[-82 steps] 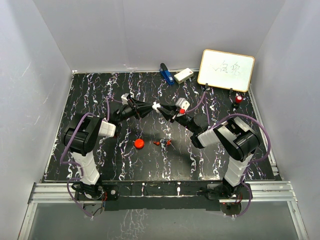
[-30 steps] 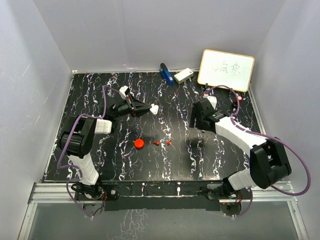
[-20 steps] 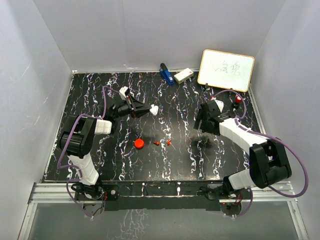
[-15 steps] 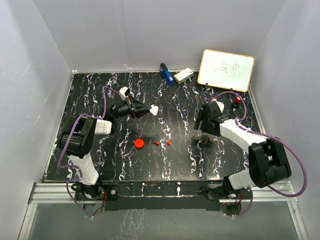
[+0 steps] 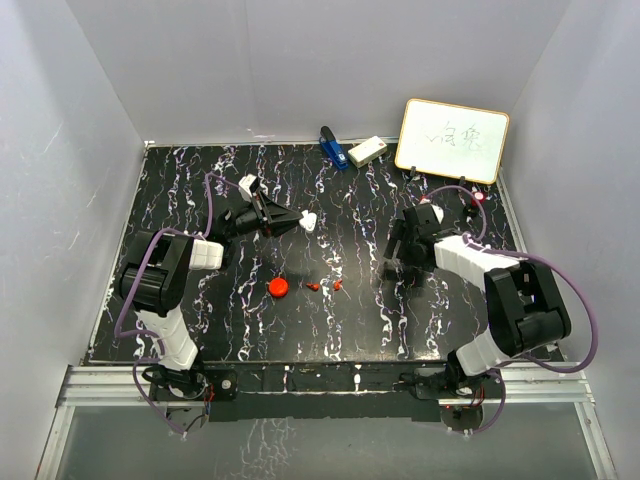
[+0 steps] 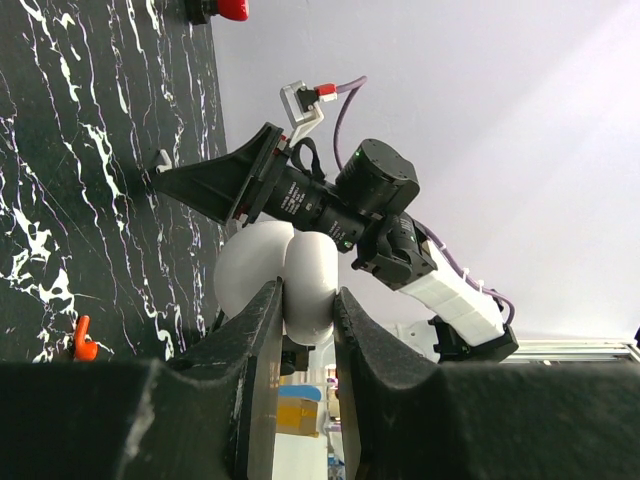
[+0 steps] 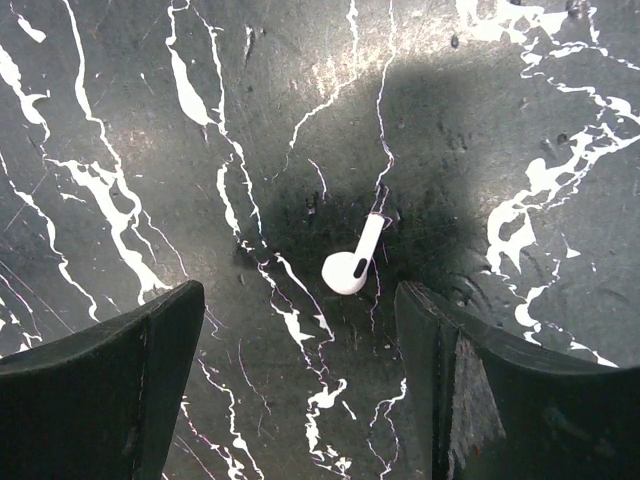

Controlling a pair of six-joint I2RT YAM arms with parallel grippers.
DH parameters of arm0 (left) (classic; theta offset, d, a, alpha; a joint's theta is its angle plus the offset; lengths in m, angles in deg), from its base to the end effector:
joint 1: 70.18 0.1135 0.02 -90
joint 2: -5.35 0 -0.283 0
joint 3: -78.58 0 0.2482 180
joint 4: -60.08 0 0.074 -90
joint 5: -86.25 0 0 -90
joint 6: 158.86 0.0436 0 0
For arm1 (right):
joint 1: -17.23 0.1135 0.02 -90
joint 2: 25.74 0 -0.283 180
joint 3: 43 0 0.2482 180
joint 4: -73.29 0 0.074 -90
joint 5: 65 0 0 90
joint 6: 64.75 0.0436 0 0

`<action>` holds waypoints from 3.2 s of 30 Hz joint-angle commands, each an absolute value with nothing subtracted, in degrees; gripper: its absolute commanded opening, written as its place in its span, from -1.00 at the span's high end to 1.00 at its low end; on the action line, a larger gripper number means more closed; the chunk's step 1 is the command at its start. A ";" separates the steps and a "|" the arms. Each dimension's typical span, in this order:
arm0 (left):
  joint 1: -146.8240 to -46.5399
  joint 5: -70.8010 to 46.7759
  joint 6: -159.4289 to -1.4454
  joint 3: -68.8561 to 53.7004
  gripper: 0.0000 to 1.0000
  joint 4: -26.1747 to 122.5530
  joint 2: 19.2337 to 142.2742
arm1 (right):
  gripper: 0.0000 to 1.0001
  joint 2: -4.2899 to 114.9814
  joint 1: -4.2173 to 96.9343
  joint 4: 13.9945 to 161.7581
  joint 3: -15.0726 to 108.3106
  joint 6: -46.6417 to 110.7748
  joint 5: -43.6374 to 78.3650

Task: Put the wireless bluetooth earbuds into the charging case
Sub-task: Pick up the earbud from the center of the board.

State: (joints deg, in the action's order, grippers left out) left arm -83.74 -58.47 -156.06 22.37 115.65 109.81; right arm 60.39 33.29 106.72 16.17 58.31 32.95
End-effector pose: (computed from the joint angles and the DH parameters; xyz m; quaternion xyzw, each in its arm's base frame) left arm 0.3361 -0.1177 0.2150 -0.0754 0.6764 -0.7072 0.1914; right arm 0.2708 0.0717 0.1815 0.1601 0.9513 0.0450 0.2597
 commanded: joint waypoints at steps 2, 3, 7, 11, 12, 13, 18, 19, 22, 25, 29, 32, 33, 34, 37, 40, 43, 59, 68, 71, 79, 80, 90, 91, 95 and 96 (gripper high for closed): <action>-83.71 -59.83 -155.74 21.13 1.00 117.00 107.57 | -0.51 61.59 32.86 102.04 16.14 58.04 31.38; -83.65 -59.86 -155.71 21.04 1.00 116.93 107.75 | -0.51 61.89 32.91 101.78 16.20 58.08 31.15; -83.68 -59.90 -155.79 20.75 1.00 117.01 108.28 | -0.51 63.35 32.83 101.10 16.91 58.17 29.84; -83.63 -59.83 -155.87 20.90 1.00 117.44 108.52 | -0.51 64.49 32.82 100.61 17.57 58.30 29.06; -83.66 -59.83 -155.95 20.91 1.00 117.49 108.55 | -0.50 64.67 32.79 100.56 17.79 58.34 28.82; -83.68 -59.83 -156.00 20.99 1.00 117.59 108.63 | -0.50 64.89 32.86 100.43 17.97 58.46 28.59; -83.64 -59.74 -156.13 21.30 1.00 118.05 108.62 | -0.50 66.11 32.94 99.84 18.67 59.02 27.33; -83.65 -59.74 -156.13 21.40 1.00 118.14 108.66 | -0.50 66.35 32.99 99.78 18.75 59.27 26.93; -83.64 -59.61 -156.30 21.63 1.00 118.48 108.70 | -0.50 66.38 33.05 99.85 18.73 59.98 26.23; -83.68 -59.56 -156.38 21.74 1.00 118.87 108.93 | -0.49 65.75 33.16 99.85 18.09 60.52 25.94; -83.68 -59.56 -157.43 22.01 1.00 120.69 109.55 | -0.49 65.35 33.86 99.44 16.91 61.22 25.28; -83.67 -59.57 -158.82 22.47 1.00 122.88 110.08 | -0.49 65.93 34.93 98.66 16.37 61.84 25.39; -83.64 -59.58 -159.16 22.54 1.00 123.43 110.14 | -0.49 66.24 35.31 98.55 16.46 62.05 25.38; -83.67 -59.63 -159.42 22.76 1.00 123.84 110.12 | -0.49 66.65 35.82 98.47 16.63 62.32 25.48; -83.63 -59.65 -159.69 23.23 1.00 124.26 109.75 | -0.49 67.61 37.56 98.15 17.39 63.30 25.98; -83.57 -59.65 -159.47 23.49 1.00 124.06 109.28 | -0.49 68.86 39.45 97.70 18.50 64.27 26.37; -83.46 -59.73 -159.75 23.63 1.00 124.33 108.94 | -0.49 70.53 41.03 97.44 20.11 65.34 26.82; -83.13 -59.83 -159.73 25.43 1.00 124.70 107.49 | -0.49 73.62 47.90 96.57 26.09 67.88 29.79; -82.96 -59.65 -157.57 25.48 1.00 121.08 105.25 | -0.48 65.08 50.66 99.22 29.99 56.39 36.30; -82.94 -59.44 -157.33 25.33 1.00 120.57 104.94 | -0.40 62.60 50.64 103.12 32.22 50.77 38.93; -82.99 -58.86 -154.97 25.77 1.00 116.78 103.01 | -0.22 66.49 50.21 114.10 39.22 38.23 40.84; -82.97 -58.86 -154.84 25.71 1.00 116.50 102.70 | -0.20 67.60 50.19 115.92 40.40 37.36 41.12; -82.98 -59.11 -153.46 25.26 1.00 113.28 101.26 | -0.12 73.30 48.95 118.57 42.67 33.89 42.11; -82.93 -59.12 -153.41 25.24 1.00 113.32 101.30 | -0.12 73.61 48.76 118.42 42.52 33.75 41.81; -82.94 -59.12 -153.66 25.39 1.00 113.67 101.61 | -0.09 75.74 47.58 116.80 41.39 33.69 39.11; -82.97 -59.12 -153.70 25.35 1.00 113.67 101.60 | -0.08 75.92 47.26 116.22 41.01 33.75 38.21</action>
State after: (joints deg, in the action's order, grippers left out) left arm -83.35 -58.62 -154.33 25.28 112.89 104.17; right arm 74.82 48.41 118.81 40.00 34.68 40.23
